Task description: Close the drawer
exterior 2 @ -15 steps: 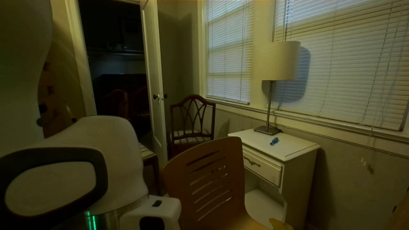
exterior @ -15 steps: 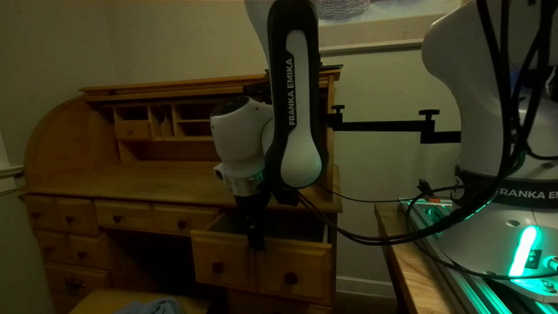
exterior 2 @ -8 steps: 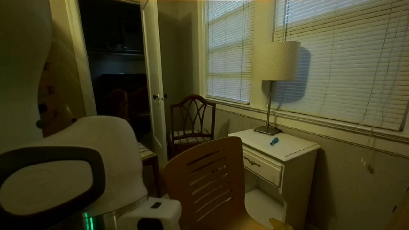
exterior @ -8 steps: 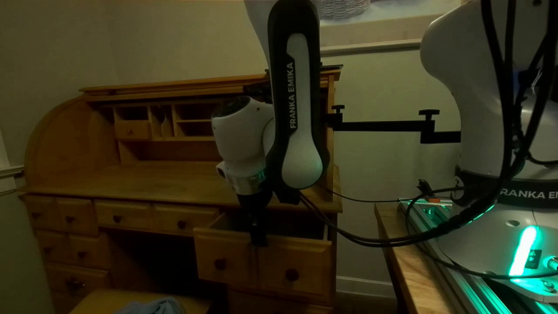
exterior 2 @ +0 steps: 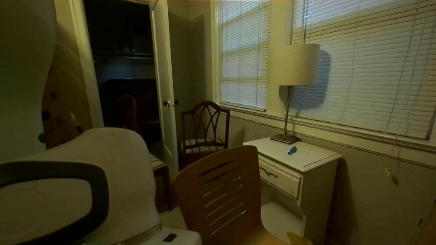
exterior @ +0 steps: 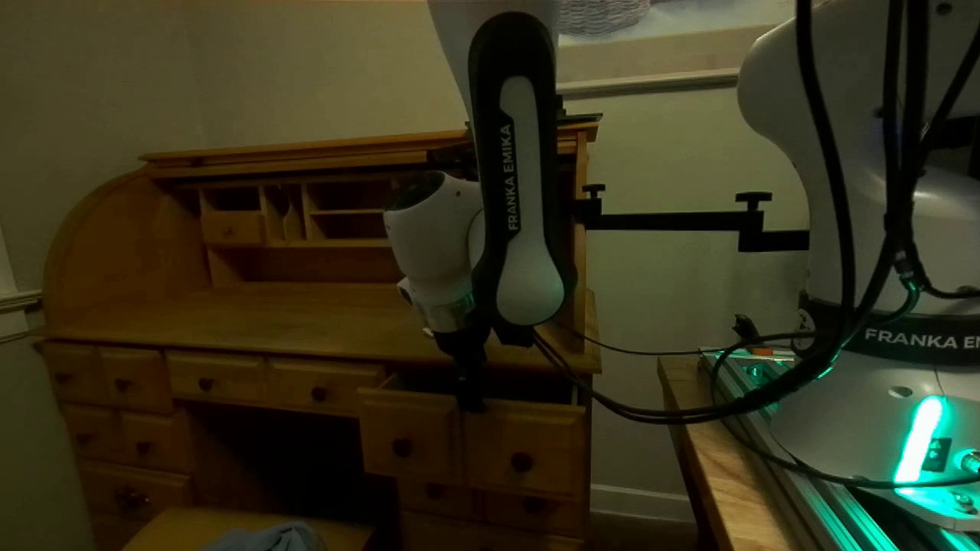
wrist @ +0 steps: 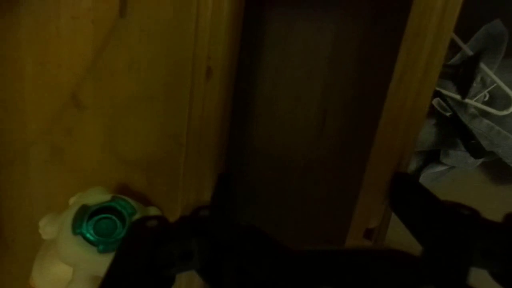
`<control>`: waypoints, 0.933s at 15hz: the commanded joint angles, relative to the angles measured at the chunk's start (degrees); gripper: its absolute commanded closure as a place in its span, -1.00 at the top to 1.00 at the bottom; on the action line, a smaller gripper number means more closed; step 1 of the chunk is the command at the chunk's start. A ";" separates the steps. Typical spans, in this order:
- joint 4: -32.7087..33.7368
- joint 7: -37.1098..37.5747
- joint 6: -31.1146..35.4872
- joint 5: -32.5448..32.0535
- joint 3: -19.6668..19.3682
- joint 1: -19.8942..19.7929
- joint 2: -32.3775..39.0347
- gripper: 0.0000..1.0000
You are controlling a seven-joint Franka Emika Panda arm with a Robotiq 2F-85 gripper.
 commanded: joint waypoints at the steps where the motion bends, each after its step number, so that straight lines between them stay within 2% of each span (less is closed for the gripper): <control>1: -0.91 0.11 -1.66 1.94 -3.12 2.67 1.91 1.00; 9: -2.53 0.54 -4.17 1.44 -10.27 9.63 2.27 1.00; 14: -2.47 0.22 -4.19 1.81 -9.44 10.09 0.94 1.00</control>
